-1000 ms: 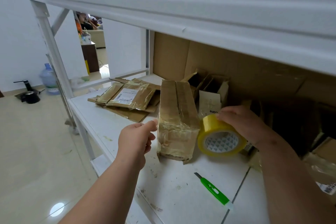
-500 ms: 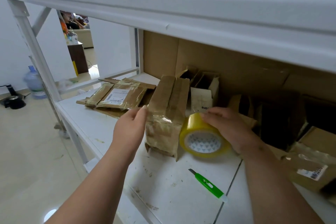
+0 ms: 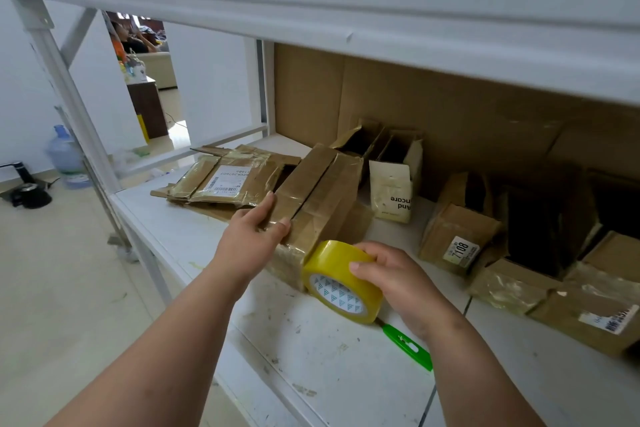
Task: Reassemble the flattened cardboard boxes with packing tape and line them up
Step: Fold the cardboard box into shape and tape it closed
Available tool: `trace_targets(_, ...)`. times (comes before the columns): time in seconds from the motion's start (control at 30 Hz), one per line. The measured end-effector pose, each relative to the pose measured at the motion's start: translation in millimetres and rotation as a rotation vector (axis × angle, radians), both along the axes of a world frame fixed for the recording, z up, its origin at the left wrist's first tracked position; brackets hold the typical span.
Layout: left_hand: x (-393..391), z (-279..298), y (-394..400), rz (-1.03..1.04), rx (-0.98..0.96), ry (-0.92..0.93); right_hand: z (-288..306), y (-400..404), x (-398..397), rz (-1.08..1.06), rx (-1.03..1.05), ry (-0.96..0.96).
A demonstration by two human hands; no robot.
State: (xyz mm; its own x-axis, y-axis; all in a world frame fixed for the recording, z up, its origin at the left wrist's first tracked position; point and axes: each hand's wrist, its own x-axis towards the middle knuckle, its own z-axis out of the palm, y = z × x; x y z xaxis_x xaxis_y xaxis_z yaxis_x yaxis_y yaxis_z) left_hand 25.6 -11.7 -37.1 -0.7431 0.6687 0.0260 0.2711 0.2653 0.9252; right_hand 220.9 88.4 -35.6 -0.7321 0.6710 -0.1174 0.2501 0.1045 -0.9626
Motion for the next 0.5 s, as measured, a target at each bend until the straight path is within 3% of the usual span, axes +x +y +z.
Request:
trace_targets(0.27, -14.1, 1.9, 4.0, 0.010, -0.068, -0.029, -1.6, 2.1, -8.3, -0.026, -0.006, 0.022)
trace_targets(0.37, -10.3, 1.6, 8.9, 0.128, -0.243, 0.402, -6.8, 3.3, -4.7, -0.087, 0.000, 0.036)
trace_targets(0.43, -0.7, -2.1, 12.3, 0.090, -0.127, 0.697, -10.6, 2.7, -2.7, -0.090, -0.009, 0.054)
trace_targets(0.5, 6.4, -9.9, 13.0, 0.023, -0.102, 0.792, -11.6, 0.9, -1.7, -0.079, -0.020, 0.064)
